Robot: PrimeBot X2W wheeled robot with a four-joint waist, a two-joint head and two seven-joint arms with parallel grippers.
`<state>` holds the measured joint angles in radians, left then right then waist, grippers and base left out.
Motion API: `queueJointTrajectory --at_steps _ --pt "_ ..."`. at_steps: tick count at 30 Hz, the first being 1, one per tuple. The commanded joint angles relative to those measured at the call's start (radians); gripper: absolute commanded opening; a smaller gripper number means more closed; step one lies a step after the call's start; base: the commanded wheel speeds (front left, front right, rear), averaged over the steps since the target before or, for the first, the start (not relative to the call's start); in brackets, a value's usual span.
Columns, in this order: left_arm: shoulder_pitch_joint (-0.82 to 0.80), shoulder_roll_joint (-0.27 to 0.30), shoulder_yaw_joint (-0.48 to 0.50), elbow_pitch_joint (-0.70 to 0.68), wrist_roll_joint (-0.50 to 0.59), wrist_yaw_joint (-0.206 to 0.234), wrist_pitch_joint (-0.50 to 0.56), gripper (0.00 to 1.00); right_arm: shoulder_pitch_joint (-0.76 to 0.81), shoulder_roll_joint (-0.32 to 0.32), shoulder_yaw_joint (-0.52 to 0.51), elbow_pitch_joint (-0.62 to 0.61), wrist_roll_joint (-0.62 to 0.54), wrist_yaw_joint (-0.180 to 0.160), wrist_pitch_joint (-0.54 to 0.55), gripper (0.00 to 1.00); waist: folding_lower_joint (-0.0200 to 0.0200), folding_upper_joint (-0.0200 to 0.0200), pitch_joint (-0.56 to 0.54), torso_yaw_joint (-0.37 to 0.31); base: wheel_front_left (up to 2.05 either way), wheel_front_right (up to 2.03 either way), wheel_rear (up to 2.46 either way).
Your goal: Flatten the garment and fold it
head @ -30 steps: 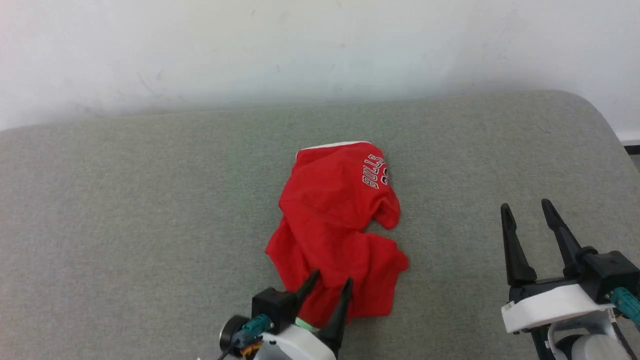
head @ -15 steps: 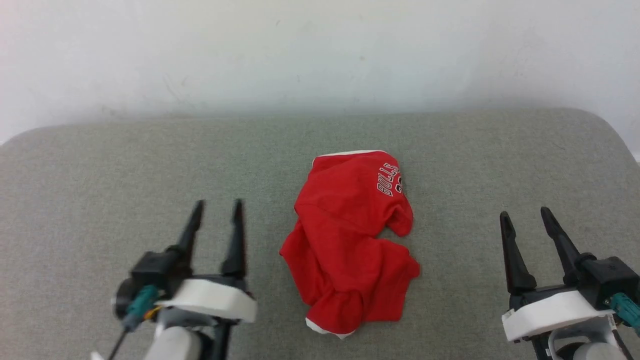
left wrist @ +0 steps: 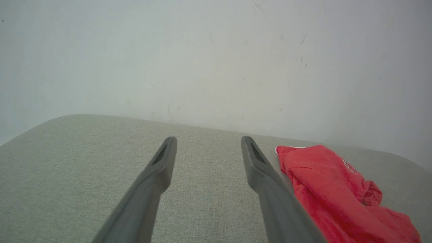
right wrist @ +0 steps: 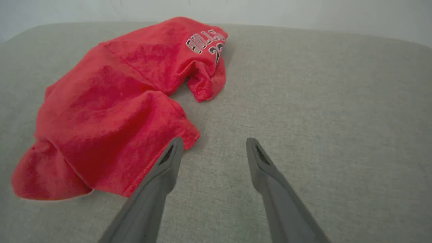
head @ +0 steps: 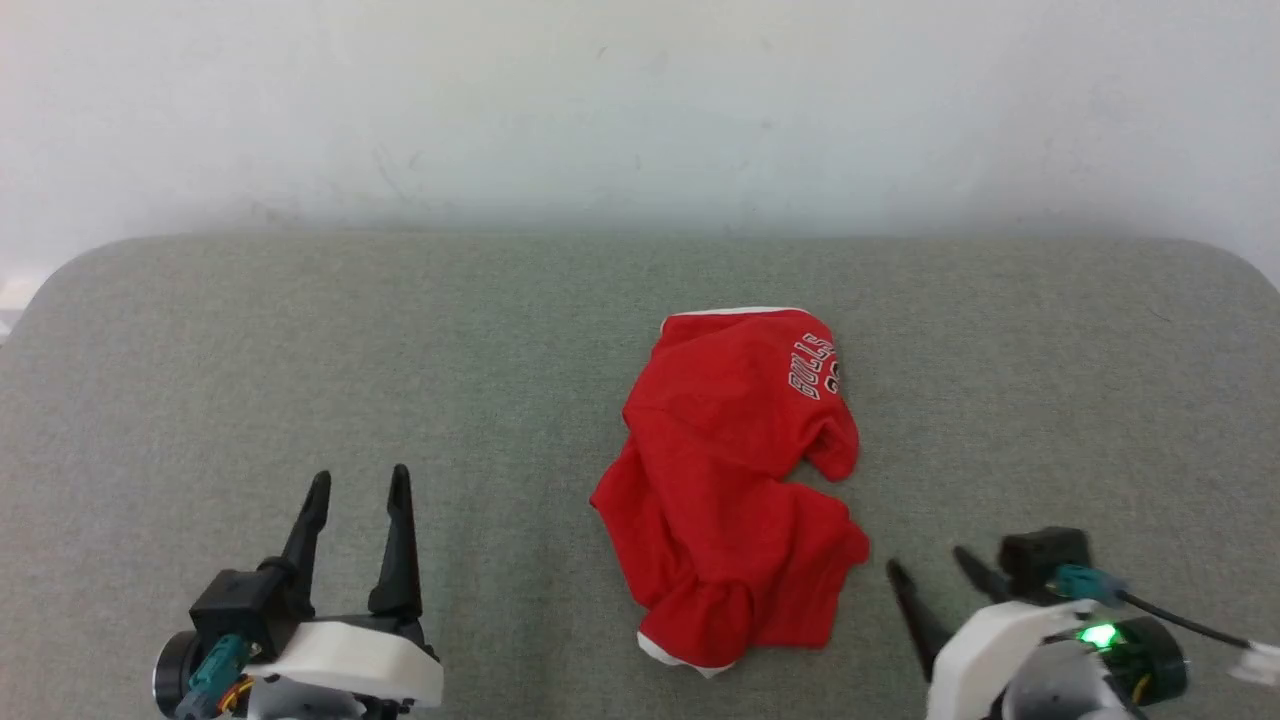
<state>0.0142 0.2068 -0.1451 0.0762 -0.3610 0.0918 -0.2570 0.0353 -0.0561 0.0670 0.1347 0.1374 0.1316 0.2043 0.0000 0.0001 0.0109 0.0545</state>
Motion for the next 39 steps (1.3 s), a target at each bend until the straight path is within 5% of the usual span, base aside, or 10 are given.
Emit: queueJointTrajectory --at_steps 1,16,17,19,23,28,39 --pt "0.003 -0.005 -0.004 -0.004 -0.004 -0.006 -0.005 1.0 -0.028 -0.007 0.025 0.021 0.017 -0.001 0.043 1.0 0.0 -0.0001 0.011 0.018 0.0 0.0 0.0" --pt "-0.033 -0.056 -0.02 0.008 0.01 -0.036 -0.005 1.0 -0.199 -0.077 0.294 0.312 0.174 -0.001 0.3 1.0 0.0 -0.0001 0.053 0.073 0.0 0.0 0.0" --pt "-0.035 -0.058 -0.02 0.012 0.01 -0.038 -0.005 1.0 -0.201 -0.079 0.311 0.325 0.193 -0.001 0.32 0.49 0.0 -0.0001 0.052 0.076 0.0 0.0 0.0" --pt "-0.036 -0.061 -0.018 0.019 0.011 -0.042 -0.005 1.0 -0.206 -0.085 0.336 0.327 0.234 -0.001 0.337 0.0 0.0 -0.0001 0.048 0.077 0.0 0.0 0.0" --pt "-0.03 -0.066 -0.008 0.026 0.011 -0.046 -0.005 1.0 -0.244 -0.111 0.265 0.245 0.199 -0.001 0.152 0.0 0.0 -0.0001 0.04 0.068 0.0 0.0 0.0" --pt "-0.02 -0.067 -0.003 0.033 0.013 -0.051 -0.005 1.0 -0.223 -0.077 0.026 0.107 0.066 -0.001 -0.058 0.0 0.0 -0.0001 0.031 0.052 0.0 0.0 0.0" --pt "-0.011 -0.071 -0.007 0.053 0.015 -0.049 -0.003 1.0 0.088 0.004 -0.402 -0.087 -0.08 -0.001 0.028 0.0 0.0 -0.0001 0.032 0.035 0.0 0.0 0.0"
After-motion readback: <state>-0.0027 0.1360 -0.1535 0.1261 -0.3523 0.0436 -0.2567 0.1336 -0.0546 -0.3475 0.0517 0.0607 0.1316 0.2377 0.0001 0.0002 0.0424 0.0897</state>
